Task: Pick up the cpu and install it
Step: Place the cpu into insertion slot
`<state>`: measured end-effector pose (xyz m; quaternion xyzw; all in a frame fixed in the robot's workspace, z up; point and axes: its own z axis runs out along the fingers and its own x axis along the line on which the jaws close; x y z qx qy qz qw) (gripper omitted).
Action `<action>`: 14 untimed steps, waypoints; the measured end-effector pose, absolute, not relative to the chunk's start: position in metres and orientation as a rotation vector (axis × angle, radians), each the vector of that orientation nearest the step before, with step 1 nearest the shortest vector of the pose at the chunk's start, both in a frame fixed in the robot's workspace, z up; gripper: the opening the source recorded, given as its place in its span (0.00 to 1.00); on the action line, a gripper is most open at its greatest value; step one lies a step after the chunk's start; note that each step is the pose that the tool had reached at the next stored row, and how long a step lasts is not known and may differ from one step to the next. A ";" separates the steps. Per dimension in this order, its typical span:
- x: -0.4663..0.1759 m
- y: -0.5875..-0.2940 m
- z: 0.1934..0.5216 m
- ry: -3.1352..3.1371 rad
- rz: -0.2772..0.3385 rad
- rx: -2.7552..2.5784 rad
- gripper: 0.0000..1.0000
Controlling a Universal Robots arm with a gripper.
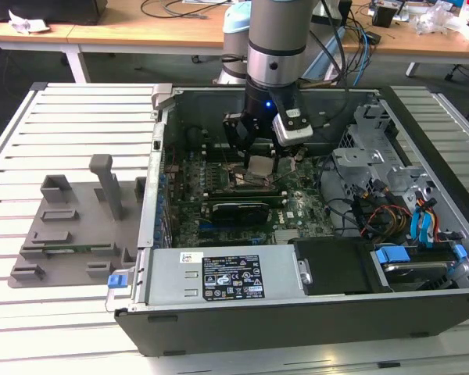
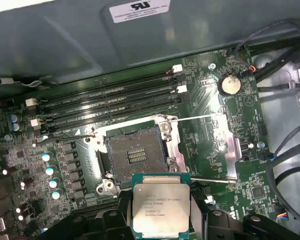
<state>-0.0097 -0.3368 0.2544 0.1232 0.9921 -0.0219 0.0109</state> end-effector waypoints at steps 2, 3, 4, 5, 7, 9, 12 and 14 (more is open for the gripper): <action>-0.010 -0.337 0.254 3.089 -0.071 0.433 0.55; -0.010 -0.337 0.254 3.086 -0.072 0.460 0.55; -0.010 -0.337 0.254 3.082 -0.073 0.484 0.55; -0.010 -0.337 0.254 3.077 -0.073 0.520 0.55; -0.010 -0.337 0.254 3.070 -0.074 0.560 0.55; -0.010 -0.337 0.254 3.065 -0.075 0.593 0.55; -0.010 -0.337 0.254 3.052 -0.077 0.659 0.55; -0.010 -0.337 0.254 3.043 -0.078 0.705 0.55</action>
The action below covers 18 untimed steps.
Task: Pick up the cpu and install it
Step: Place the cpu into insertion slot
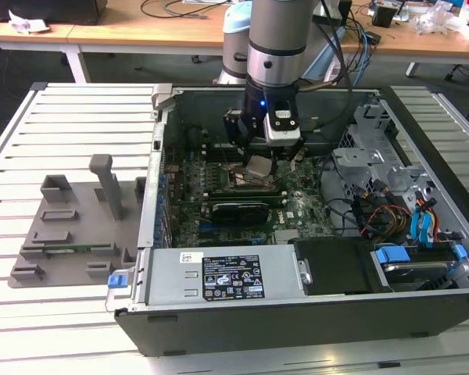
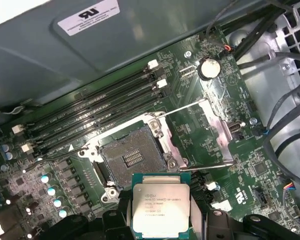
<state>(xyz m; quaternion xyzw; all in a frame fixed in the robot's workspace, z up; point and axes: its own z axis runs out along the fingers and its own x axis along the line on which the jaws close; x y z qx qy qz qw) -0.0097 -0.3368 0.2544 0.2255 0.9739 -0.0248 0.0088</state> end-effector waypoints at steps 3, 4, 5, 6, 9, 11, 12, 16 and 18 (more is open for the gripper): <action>-0.010 -0.337 0.254 3.031 -0.079 0.754 0.55; -0.010 -0.337 0.254 3.022 -0.079 0.793 0.55; -0.010 -0.337 0.254 3.016 -0.079 0.819 0.55; -0.010 -0.337 0.254 3.009 -0.080 0.844 0.55; -0.010 -0.337 0.254 2.988 -0.080 0.919 0.55; -0.010 -0.337 0.254 2.977 -0.081 0.958 0.55; -0.010 -0.337 0.254 2.974 -0.081 0.967 0.55; -0.010 -0.337 0.254 2.953 -0.081 1.033 0.55; -0.010 -0.337 0.254 2.940 -0.081 1.071 0.55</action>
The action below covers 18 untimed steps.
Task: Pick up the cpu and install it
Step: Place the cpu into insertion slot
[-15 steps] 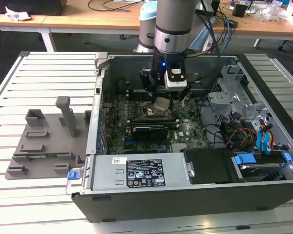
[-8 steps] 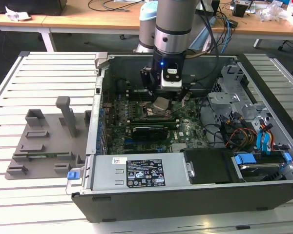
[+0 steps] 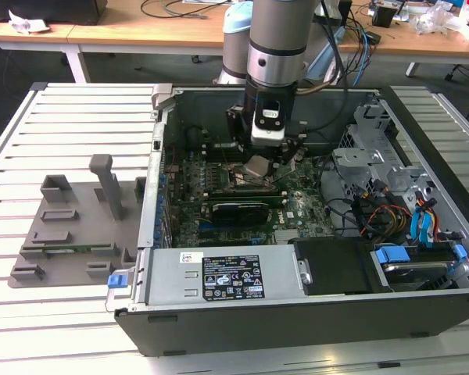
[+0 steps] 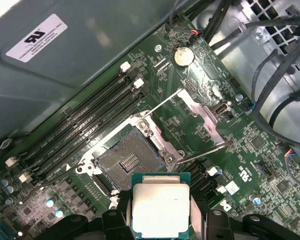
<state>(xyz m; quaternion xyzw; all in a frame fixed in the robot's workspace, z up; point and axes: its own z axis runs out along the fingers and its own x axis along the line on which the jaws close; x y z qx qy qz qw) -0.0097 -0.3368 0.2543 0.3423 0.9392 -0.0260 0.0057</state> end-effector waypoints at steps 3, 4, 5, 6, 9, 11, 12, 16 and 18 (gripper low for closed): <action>-0.010 -0.337 0.254 2.919 -0.082 1.131 0.55; -0.010 -0.337 0.254 2.912 -0.082 1.149 0.55; -0.010 -0.337 0.254 2.905 -0.082 1.168 0.55; -0.010 -0.337 0.254 2.899 -0.082 1.183 0.55; -0.010 -0.337 0.254 2.886 -0.082 1.214 0.55; -0.010 -0.337 0.254 2.871 -0.083 1.253 0.55; -0.010 -0.337 0.254 2.864 -0.083 1.270 0.55; -0.010 -0.337 0.254 2.847 -0.083 1.308 0.55; -0.010 -0.337 0.254 2.831 -0.083 1.344 0.55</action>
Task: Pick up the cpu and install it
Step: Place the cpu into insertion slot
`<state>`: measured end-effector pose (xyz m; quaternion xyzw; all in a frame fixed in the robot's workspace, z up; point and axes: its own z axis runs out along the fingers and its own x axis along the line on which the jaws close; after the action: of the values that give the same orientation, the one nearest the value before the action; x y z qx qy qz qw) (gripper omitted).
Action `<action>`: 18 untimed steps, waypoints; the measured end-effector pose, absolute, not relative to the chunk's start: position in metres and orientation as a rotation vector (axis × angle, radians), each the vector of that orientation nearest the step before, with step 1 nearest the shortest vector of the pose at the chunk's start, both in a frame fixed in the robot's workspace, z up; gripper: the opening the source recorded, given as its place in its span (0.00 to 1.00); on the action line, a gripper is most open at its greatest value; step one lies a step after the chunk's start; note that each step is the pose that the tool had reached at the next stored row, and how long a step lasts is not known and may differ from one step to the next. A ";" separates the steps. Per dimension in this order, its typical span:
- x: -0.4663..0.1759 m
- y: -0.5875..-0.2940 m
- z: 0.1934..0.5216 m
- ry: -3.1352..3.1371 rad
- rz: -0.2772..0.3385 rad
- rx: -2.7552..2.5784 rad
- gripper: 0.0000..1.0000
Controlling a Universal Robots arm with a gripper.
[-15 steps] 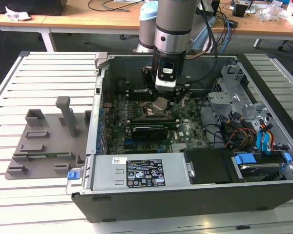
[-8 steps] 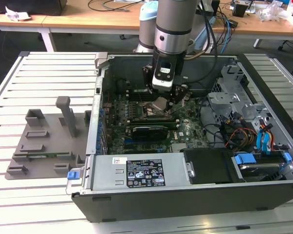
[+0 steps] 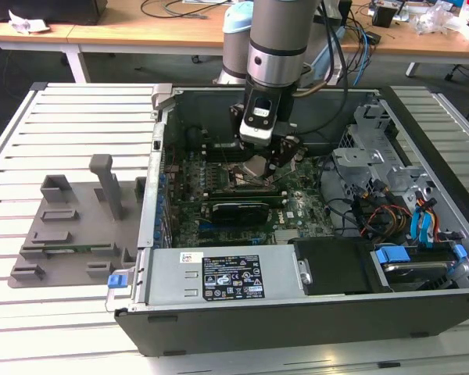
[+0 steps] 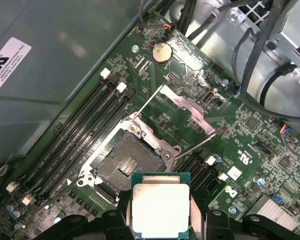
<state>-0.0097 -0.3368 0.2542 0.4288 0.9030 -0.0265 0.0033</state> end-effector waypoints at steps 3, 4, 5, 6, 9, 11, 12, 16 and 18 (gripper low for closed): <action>-0.010 -0.337 0.254 2.808 -0.084 1.393 0.55; -0.010 -0.337 0.254 2.805 -0.084 1.400 0.55; -0.010 -0.337 0.254 2.803 -0.084 1.404 0.55; -0.010 -0.337 0.254 2.801 -0.085 1.407 0.55; -0.010 -0.337 0.254 2.791 -0.086 1.427 0.55; -0.010 -0.337 0.254 2.782 -0.086 1.446 0.55; -0.010 -0.337 0.254 2.777 -0.086 1.454 0.55; -0.010 -0.337 0.254 2.766 -0.086 1.477 0.55; -0.010 -0.337 0.254 2.755 -0.086 1.497 0.55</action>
<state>-0.0097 -0.3367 0.2539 0.4774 0.8783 -0.0275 0.0023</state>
